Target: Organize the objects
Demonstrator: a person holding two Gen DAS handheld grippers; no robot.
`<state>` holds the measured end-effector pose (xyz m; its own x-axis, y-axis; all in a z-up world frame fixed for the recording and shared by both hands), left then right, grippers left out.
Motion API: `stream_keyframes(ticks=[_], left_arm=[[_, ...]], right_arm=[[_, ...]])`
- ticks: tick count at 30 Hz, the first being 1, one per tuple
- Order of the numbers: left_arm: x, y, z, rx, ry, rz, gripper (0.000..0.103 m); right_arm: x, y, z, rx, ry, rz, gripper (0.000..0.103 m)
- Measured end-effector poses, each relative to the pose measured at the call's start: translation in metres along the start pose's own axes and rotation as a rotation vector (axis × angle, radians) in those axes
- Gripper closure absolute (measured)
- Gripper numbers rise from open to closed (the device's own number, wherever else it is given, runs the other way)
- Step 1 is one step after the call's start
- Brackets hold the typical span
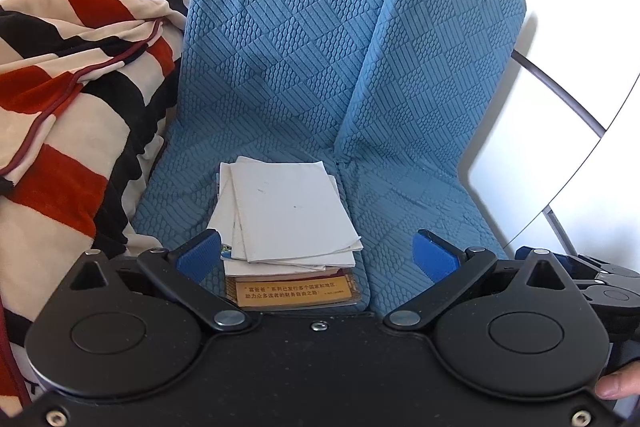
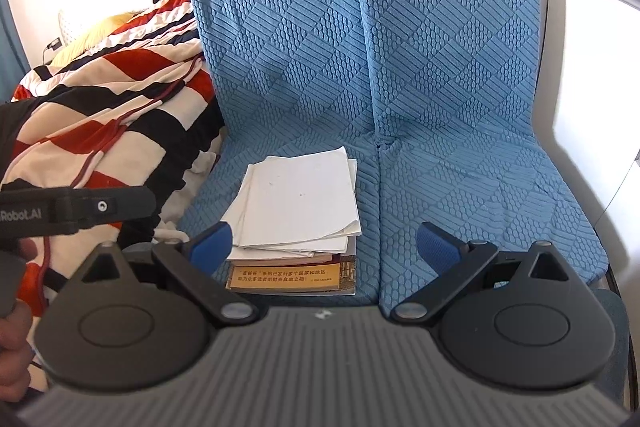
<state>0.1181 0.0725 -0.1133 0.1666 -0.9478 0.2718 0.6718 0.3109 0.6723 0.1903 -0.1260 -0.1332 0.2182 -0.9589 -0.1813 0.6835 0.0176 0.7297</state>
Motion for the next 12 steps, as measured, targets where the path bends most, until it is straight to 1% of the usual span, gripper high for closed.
stream_keyframes(ticks=[7, 12], left_arm=[[-0.0002, 0.0030, 0.0030, 0.017, 0.008, 0.012, 0.001], [-0.0009, 0.0027, 0.0032, 0.016, 0.011, 0.023, 0.001]], right_arm=[[-0.0023, -0.0012, -0.0015, -0.011, 0.014, -0.012, 0.003], [-0.0005, -0.0005, -0.0029, -0.015, 0.008, -0.014, 0.003]])
Point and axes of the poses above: each gripper's, at about its wrist camera, not at the fingertips, and z roughly against the way its jaws point, x to its right, y to its top, the point moved 10 cm from there along -z, roughly the way its jaws point, and after that the axes turned 2 degrees about -x, right-handed, at the moved point
